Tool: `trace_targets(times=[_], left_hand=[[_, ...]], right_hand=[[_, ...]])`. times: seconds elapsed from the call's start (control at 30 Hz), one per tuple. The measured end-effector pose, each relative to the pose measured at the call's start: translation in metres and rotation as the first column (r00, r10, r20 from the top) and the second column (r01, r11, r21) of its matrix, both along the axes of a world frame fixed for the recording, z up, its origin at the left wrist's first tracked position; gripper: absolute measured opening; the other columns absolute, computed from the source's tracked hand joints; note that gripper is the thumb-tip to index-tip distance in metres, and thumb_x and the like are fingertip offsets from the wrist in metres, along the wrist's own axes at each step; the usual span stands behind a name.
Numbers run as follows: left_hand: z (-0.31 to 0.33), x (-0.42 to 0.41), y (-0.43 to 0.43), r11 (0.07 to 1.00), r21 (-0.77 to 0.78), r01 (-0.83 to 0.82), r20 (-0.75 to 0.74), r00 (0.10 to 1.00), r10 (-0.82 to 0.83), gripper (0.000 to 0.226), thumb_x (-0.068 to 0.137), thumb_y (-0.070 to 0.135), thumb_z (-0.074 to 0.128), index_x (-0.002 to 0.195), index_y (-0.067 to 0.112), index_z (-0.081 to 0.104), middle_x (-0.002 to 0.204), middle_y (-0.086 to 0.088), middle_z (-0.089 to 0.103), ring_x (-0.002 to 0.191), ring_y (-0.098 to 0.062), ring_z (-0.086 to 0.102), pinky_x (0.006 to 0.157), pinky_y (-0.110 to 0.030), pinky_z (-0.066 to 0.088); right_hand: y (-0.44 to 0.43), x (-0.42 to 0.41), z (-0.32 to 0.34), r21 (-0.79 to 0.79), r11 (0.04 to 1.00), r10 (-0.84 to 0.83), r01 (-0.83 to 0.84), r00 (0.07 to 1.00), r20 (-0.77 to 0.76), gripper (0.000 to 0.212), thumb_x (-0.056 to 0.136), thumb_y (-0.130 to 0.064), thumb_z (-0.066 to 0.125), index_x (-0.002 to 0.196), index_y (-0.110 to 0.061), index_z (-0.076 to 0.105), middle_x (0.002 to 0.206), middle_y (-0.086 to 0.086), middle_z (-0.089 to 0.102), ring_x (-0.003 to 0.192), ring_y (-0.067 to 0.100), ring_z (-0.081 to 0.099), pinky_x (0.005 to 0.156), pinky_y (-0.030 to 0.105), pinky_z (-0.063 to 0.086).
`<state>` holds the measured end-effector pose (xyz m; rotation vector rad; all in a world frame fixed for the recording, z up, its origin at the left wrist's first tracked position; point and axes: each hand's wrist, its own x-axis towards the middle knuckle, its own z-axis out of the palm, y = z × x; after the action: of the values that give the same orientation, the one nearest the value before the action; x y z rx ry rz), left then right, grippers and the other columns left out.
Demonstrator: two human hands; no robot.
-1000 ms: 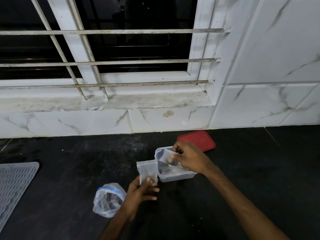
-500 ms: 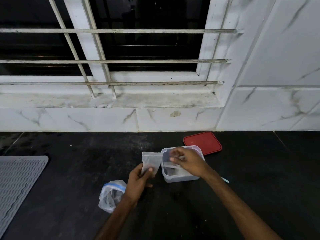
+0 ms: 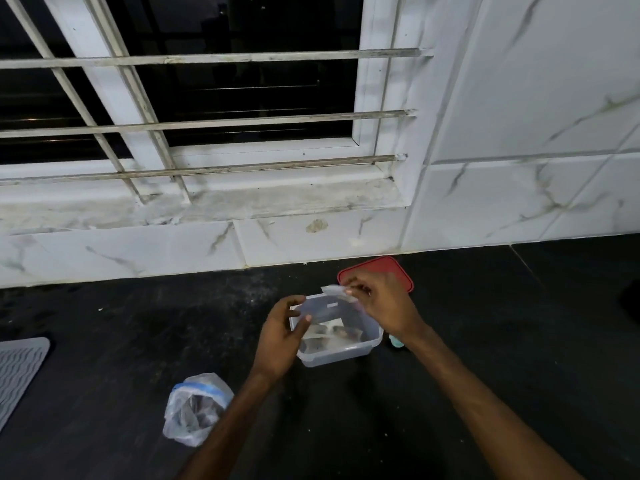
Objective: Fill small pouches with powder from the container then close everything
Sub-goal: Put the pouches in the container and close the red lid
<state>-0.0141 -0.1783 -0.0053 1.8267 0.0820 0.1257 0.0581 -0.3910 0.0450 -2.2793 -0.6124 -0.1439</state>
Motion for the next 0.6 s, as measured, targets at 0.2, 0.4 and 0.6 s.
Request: trace_targets(times=[0.2, 0.4, 0.6], left_hand=[[-0.014, 0.0, -0.002, 0.993, 0.091, -0.077, 0.004, 0.997, 0.077, 0.037, 0.091, 0.014, 0.065, 0.123, 0.031, 0.056, 0.129, 0.006, 0.056, 0.118, -0.012, 0.057, 0.097, -0.045, 0.052], [-0.016, -0.001, -0.012, 0.957, 0.282, -0.071, 0.01, 0.997, 0.071, 0.046, 0.095, 0.023, 0.06, 0.139, 0.025, 0.046, 0.154, 0.009, 0.034, 0.138, -0.009, 0.037, 0.115, -0.04, 0.036], [-0.026, 0.015, -0.024, 0.619, 0.785, 0.017, 0.108, 0.981, -0.164, 0.058, 0.093, 0.023, 0.06, 0.147, 0.023, 0.039, 0.16, 0.003, 0.024, 0.146, -0.013, 0.025, 0.118, -0.028, 0.022]], right_hand=[[-0.009, -0.005, -0.05, -0.336, 0.899, 0.17, -0.282, 0.93, -0.326, 0.017, 0.094, -0.018, 0.057, 0.103, -0.016, 0.071, 0.103, -0.002, 0.071, 0.091, 0.013, 0.066, 0.085, 0.033, 0.053], [-0.031, 0.021, -0.046, 0.035, 0.997, -0.062, 0.068, 0.988, -0.141, 0.016, 0.092, -0.009, 0.063, 0.102, -0.015, 0.074, 0.094, -0.006, 0.074, 0.083, 0.003, 0.066, 0.076, 0.02, 0.053], [-0.054, 0.072, -0.077, -0.119, 0.987, -0.136, 0.11, 0.962, -0.236, 0.025, 0.093, -0.012, 0.062, 0.117, -0.015, 0.068, 0.11, 0.001, 0.071, 0.097, 0.012, 0.066, 0.09, 0.027, 0.053]])
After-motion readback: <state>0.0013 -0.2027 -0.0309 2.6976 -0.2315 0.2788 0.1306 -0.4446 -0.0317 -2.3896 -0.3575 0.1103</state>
